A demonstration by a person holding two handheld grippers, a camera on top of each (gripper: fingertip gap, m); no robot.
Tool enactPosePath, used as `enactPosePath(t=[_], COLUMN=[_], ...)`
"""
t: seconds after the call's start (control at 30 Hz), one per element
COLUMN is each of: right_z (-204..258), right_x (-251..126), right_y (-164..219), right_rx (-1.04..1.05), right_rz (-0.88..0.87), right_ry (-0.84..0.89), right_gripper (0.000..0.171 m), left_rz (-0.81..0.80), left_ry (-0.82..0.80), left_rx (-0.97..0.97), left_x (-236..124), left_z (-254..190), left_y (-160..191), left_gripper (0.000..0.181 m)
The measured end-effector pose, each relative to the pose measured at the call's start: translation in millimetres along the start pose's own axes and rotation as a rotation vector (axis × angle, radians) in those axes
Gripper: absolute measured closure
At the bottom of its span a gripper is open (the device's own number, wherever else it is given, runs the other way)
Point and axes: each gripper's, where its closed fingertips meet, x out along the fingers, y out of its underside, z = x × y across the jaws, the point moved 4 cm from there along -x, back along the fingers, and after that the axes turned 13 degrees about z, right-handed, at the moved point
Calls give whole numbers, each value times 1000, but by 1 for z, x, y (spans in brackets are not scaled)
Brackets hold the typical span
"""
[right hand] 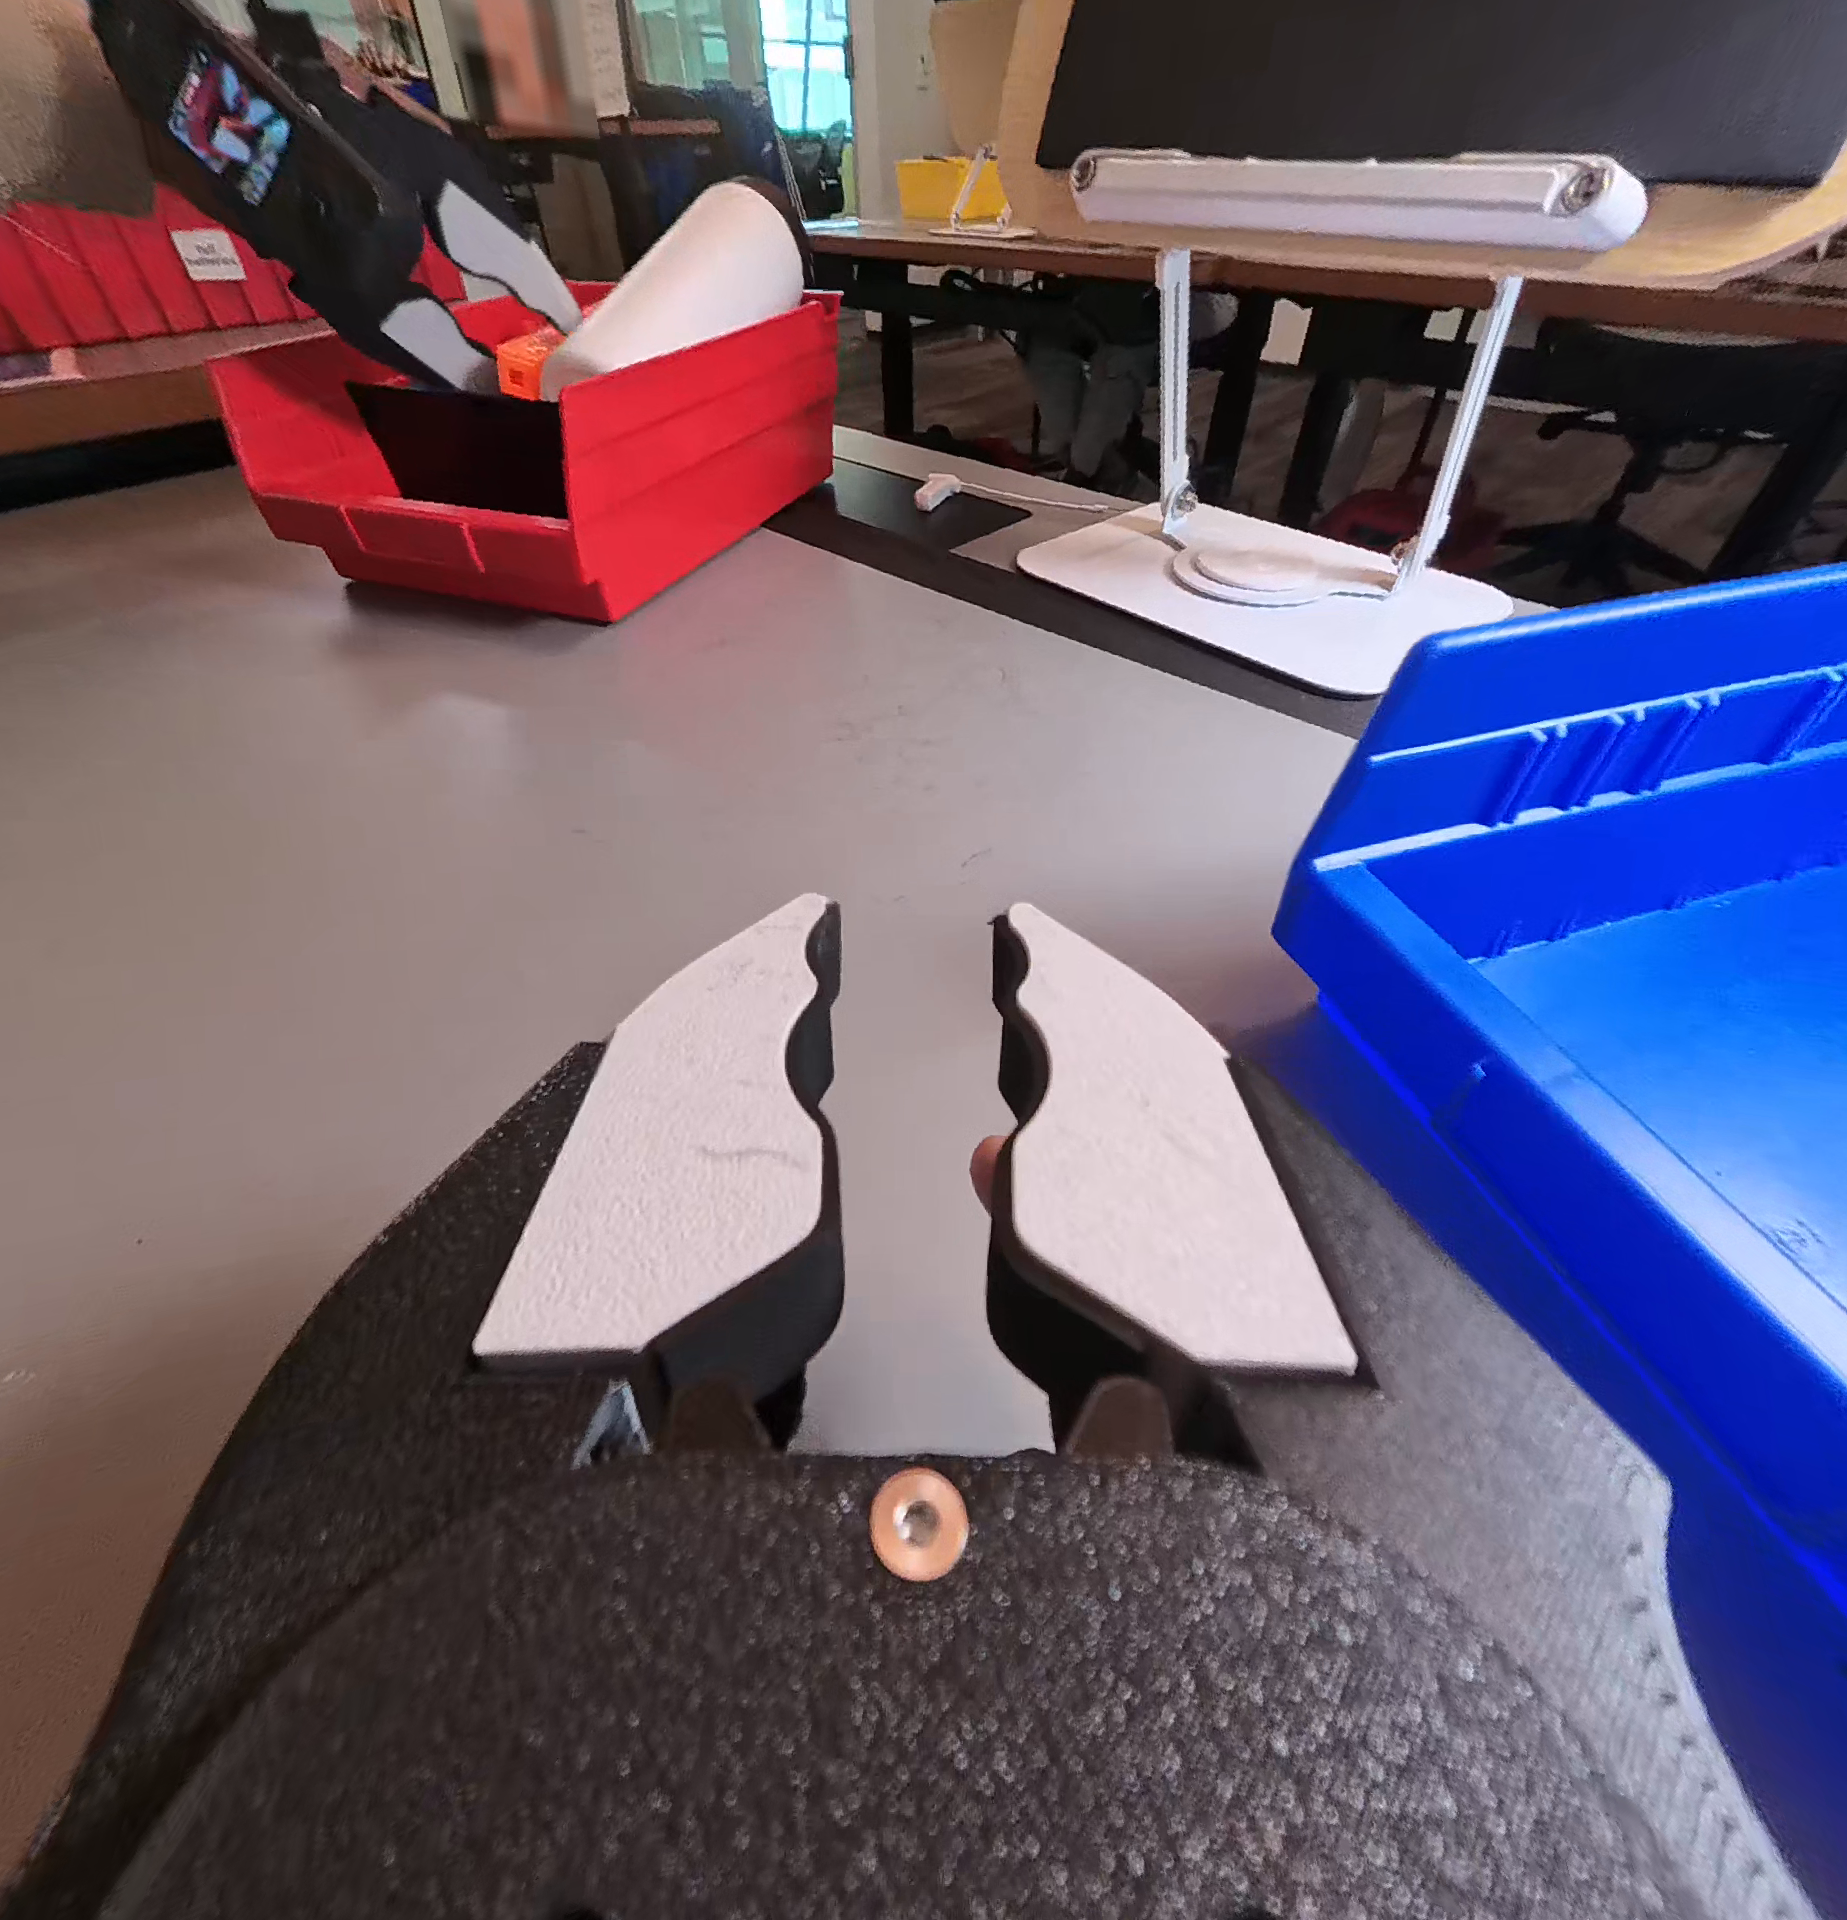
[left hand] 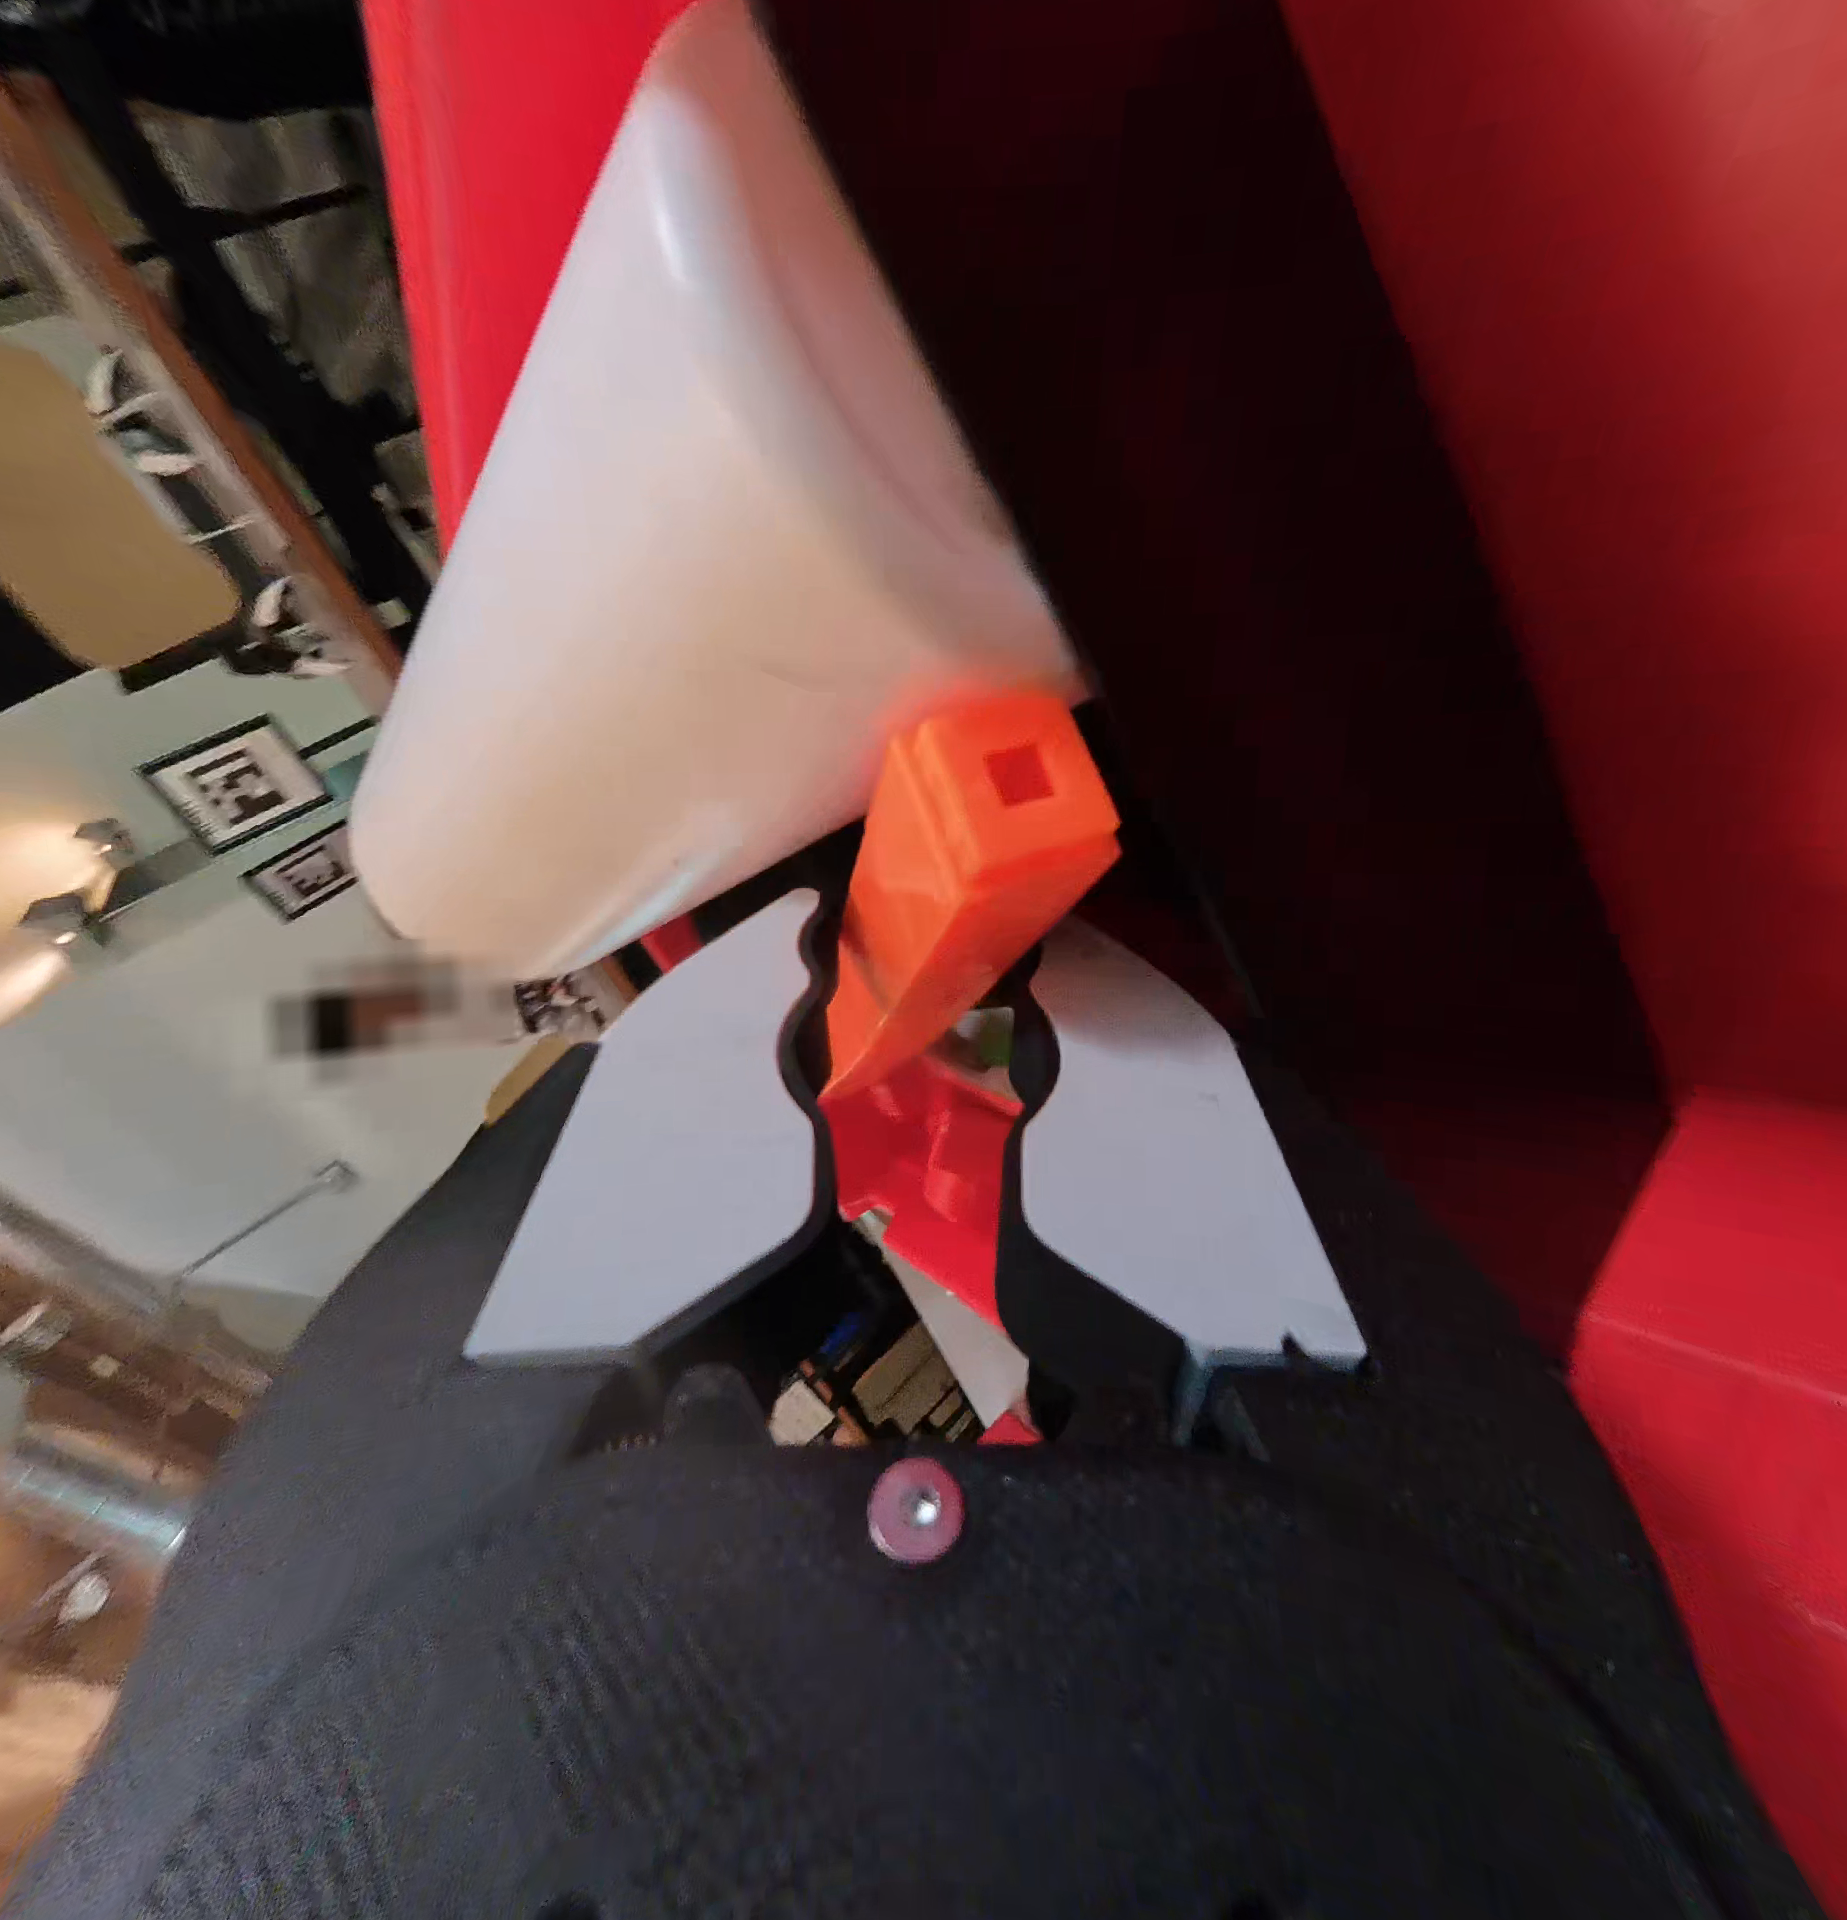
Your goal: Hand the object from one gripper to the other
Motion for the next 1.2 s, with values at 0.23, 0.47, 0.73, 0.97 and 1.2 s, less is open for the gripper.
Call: enactPosePath(t=[0.23, 0.47, 0.73, 0.97, 1.2], right_z=[-1, 20, 89, 129, 132], right_x=[1, 1, -31, -17, 14], right_y=[2, -20, -145, -125, -99], right_rx=[24, -43, -275, -455, -386], right_rz=[7, -43, -272, -18, 28], right_ry=[-22, -61, -287, -573, -649], right_gripper=[145, 145, 115, 145, 148], left_rz=[-161, -836, -1629, -1669, -1592], left_ry=[-157, -97, 481, 792, 975], left_rx=[-458, -1021, -830, -669, -707], left_x=[-48, -204, -349, -352, -322], left_z=[45, 101, 68, 46, 36], left_y=[40, 55, -75, -165, -178], left_gripper=[154, 154, 154, 156, 157])
